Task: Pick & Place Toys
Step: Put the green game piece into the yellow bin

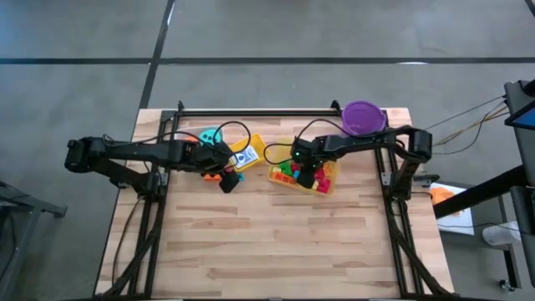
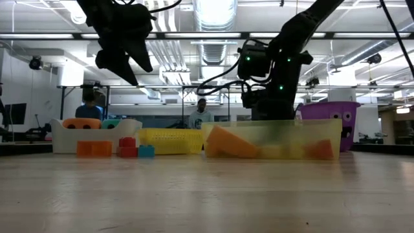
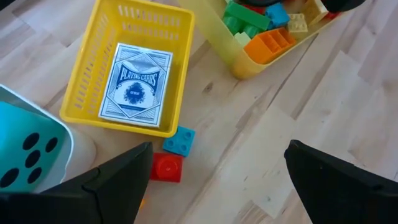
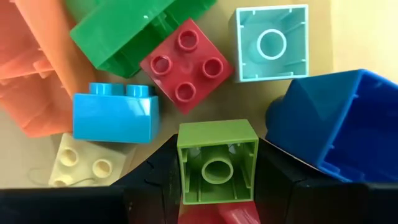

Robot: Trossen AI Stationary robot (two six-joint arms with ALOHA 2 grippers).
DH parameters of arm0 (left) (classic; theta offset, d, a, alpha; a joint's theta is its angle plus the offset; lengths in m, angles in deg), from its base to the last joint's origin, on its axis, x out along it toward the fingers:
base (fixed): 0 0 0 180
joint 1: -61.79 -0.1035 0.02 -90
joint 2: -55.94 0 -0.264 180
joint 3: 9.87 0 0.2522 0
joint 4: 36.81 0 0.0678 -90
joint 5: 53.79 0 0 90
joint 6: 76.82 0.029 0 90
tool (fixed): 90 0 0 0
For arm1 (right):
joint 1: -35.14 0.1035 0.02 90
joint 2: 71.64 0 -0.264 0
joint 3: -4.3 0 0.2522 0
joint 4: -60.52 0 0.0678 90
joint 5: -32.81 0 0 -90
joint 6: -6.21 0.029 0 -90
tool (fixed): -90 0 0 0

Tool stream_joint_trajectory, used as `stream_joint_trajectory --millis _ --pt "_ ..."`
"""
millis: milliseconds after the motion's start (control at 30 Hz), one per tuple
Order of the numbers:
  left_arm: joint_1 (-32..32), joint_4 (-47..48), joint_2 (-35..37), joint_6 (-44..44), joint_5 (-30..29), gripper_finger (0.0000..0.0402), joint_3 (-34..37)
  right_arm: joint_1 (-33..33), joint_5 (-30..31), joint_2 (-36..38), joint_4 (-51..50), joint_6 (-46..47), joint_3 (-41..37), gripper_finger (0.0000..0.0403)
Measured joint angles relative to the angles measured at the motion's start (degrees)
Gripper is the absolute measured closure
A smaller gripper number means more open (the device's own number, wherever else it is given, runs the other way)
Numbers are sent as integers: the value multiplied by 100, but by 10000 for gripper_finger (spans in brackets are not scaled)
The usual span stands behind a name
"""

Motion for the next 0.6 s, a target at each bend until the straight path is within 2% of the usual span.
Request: stream_joint_trajectory --millis 600 --pt "0 0 0 62 0 38 0 -2 -125 -79 1 -256 -68 268"
